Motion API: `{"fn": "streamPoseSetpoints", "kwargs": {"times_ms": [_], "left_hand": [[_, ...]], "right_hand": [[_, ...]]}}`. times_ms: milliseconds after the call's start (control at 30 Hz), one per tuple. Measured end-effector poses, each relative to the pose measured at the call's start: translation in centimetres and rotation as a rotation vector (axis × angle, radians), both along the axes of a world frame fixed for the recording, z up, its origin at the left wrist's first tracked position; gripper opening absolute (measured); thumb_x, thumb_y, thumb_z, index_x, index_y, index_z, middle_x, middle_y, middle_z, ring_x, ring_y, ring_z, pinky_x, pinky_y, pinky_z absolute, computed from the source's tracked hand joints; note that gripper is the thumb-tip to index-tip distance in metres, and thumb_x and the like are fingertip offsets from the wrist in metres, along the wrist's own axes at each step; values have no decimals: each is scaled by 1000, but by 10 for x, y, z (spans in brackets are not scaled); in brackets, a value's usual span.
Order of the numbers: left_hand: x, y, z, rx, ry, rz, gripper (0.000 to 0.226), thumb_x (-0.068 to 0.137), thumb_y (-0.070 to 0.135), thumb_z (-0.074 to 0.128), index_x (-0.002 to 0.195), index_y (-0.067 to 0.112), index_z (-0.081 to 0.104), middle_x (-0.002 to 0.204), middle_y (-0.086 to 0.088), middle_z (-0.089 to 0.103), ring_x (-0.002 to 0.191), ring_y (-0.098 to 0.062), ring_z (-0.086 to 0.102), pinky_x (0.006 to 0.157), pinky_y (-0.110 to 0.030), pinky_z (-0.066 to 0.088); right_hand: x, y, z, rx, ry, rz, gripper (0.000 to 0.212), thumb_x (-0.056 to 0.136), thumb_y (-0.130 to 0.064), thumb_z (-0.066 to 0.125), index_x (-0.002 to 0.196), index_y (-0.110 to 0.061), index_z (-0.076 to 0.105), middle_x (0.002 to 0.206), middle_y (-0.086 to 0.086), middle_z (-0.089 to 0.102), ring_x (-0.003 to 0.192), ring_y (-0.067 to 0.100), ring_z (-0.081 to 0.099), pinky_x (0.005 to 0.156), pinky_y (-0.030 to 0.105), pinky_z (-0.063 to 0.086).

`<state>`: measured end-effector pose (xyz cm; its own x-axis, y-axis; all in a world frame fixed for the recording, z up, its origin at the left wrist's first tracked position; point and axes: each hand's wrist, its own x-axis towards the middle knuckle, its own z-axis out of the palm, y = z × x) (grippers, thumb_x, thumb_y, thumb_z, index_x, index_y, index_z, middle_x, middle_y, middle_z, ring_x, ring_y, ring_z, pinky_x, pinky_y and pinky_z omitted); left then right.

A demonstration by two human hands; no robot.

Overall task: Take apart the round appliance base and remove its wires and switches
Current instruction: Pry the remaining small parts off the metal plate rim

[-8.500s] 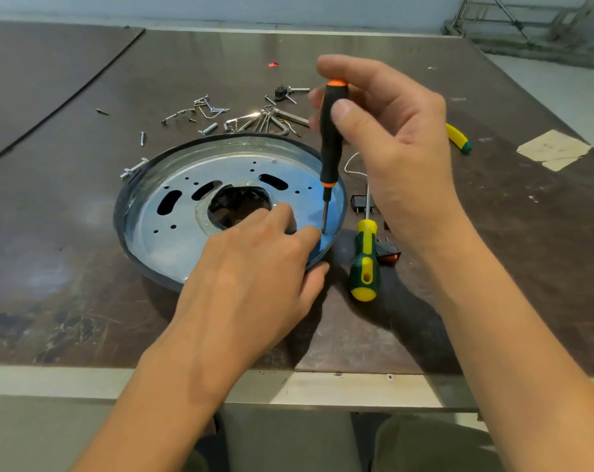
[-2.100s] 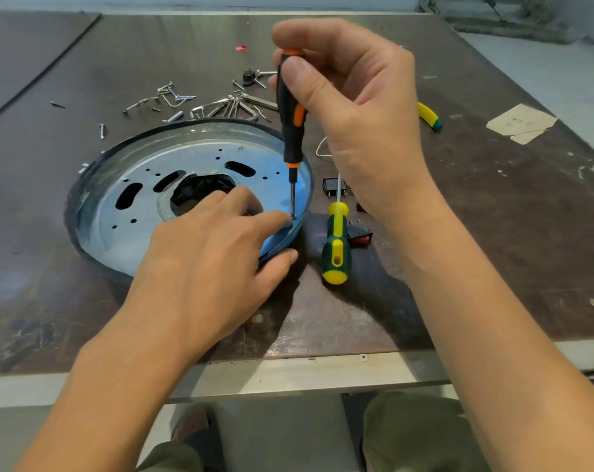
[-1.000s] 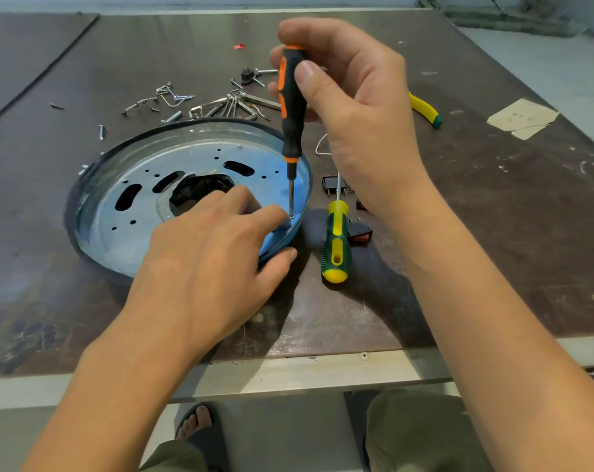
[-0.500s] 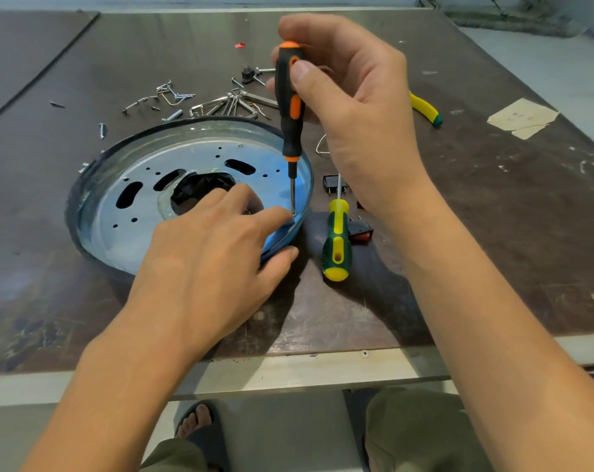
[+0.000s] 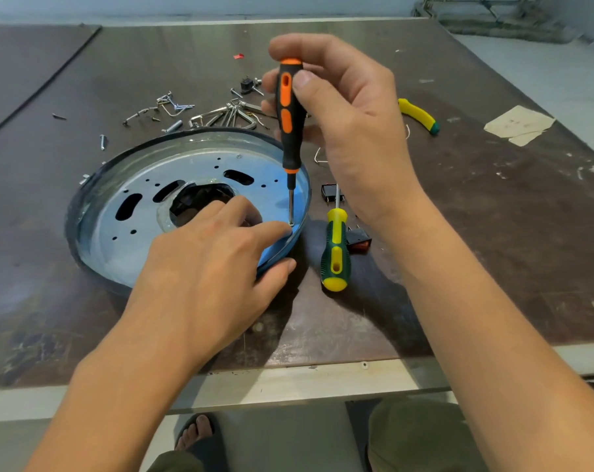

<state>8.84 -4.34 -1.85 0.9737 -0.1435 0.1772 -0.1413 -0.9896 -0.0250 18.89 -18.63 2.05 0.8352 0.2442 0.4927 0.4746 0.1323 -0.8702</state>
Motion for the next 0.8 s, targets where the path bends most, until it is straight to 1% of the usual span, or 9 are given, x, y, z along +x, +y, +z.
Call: {"fn": "streamPoseSetpoints", "kwargs": {"times_ms": [67, 133, 333, 433, 500, 567, 633, 700, 800], "left_hand": [[0, 0, 0, 2, -2, 0, 45, 88, 66, 37, 125, 47, 55, 111, 15, 52, 100, -12, 50, 48, -26, 40], [0, 0, 0, -10, -1, 1, 45, 88, 66, 38, 123, 46, 57, 110, 14, 53, 100, -12, 51, 50, -29, 44], [0, 0, 0, -9, 5, 2, 47, 88, 67, 36, 126, 48, 54, 113, 15, 51, 102, -11, 49, 52, -29, 47], [0, 0, 0, -21, 5, 8, 44, 88, 66, 38, 123, 46, 56, 111, 14, 52, 101, -12, 50, 53, -31, 49], [0, 0, 0, -26, 6, 8, 44, 88, 66, 38, 123, 45, 57, 111, 13, 52, 100, -12, 50, 54, -33, 51], [0, -1, 1, -13, 6, 5, 46, 88, 66, 36, 125, 46, 55, 111, 13, 52, 100, -12, 51, 51, -30, 47], [-1, -2, 2, -2, 2, 2, 48, 88, 67, 35, 127, 48, 54, 111, 14, 52, 100, -12, 51, 48, -25, 36], [-2, -2, 3, 5, -1, 8, 48, 88, 67, 33, 126, 48, 54, 111, 15, 53, 100, -11, 51, 47, -23, 29], [-2, -2, 3, 14, -1, 13, 46, 88, 66, 33, 124, 47, 54, 110, 15, 52, 98, -11, 51, 47, -24, 34]], "right_hand": [[0, 1, 0, -56, -63, -55, 19, 101, -2, 59, 118, 4, 64, 93, 15, 65, 85, 22, 62, 77, 46, 59], [1, 0, -1, -77, -119, -74, 21, 96, -2, 66, 116, 4, 66, 91, 8, 65, 85, 19, 61, 82, 45, 57], [-1, 0, -1, 11, -43, -3, 25, 102, 5, 48, 124, 8, 60, 104, 19, 67, 97, 21, 65, 84, 32, 58], [-1, 1, -1, -63, -115, -57, 16, 99, -3, 62, 114, 3, 65, 93, 5, 64, 88, 16, 61, 85, 43, 58], [0, 0, -2, -73, -144, -56, 18, 98, -1, 63, 115, 3, 65, 95, 8, 66, 88, 20, 63, 85, 47, 58], [1, -2, -2, -30, -103, -22, 24, 101, 4, 53, 122, 6, 63, 102, 19, 68, 94, 28, 68, 86, 41, 60], [0, -1, -1, 37, -35, 4, 26, 103, 5, 45, 124, 8, 61, 105, 24, 69, 96, 28, 68, 84, 35, 60], [-1, 0, -1, 26, -34, -24, 21, 103, 1, 50, 119, 6, 64, 98, 17, 68, 91, 21, 65, 81, 41, 59], [1, 0, -1, -39, -84, -100, 16, 98, -4, 64, 113, 1, 67, 93, 4, 64, 84, 10, 59, 81, 42, 58]]}}
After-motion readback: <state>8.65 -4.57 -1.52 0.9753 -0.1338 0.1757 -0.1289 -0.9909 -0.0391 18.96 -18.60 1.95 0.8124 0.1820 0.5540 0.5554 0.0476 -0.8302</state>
